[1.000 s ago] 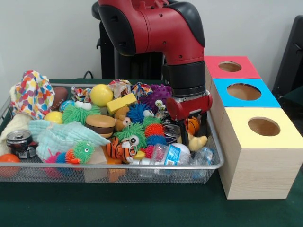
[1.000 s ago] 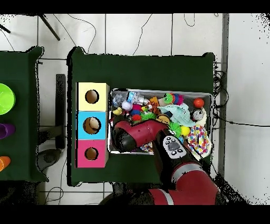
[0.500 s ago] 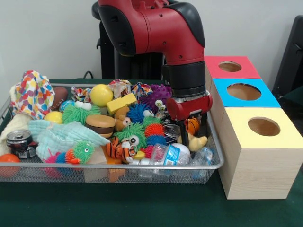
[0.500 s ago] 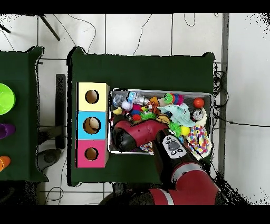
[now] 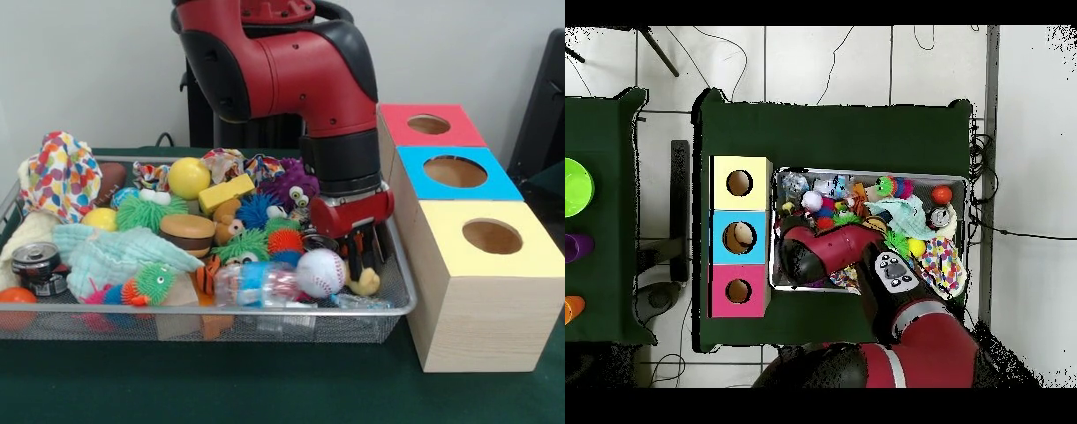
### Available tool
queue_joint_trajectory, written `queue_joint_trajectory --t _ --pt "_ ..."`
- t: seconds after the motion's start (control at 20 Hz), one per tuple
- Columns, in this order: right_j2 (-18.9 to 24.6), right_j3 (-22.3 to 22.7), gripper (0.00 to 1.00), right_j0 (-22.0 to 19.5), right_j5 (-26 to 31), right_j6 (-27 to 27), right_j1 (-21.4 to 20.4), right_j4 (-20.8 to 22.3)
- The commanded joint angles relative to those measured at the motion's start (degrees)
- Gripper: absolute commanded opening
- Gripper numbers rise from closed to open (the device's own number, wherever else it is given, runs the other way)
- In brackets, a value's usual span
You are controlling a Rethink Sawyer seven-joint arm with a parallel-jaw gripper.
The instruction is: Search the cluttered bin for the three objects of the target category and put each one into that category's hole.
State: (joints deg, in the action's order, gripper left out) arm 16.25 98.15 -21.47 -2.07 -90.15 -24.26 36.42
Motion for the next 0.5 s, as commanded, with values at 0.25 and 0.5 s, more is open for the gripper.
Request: queue_joint_trajectory --t 0.25,0.5 --pt "2.18 -10.26 0.00 -2.13 -3.14 -2.93 6.04 4.24" --pt "2.32 -10.30 0.00 -2.24 -2.73 -2.81 6.12 4.27"
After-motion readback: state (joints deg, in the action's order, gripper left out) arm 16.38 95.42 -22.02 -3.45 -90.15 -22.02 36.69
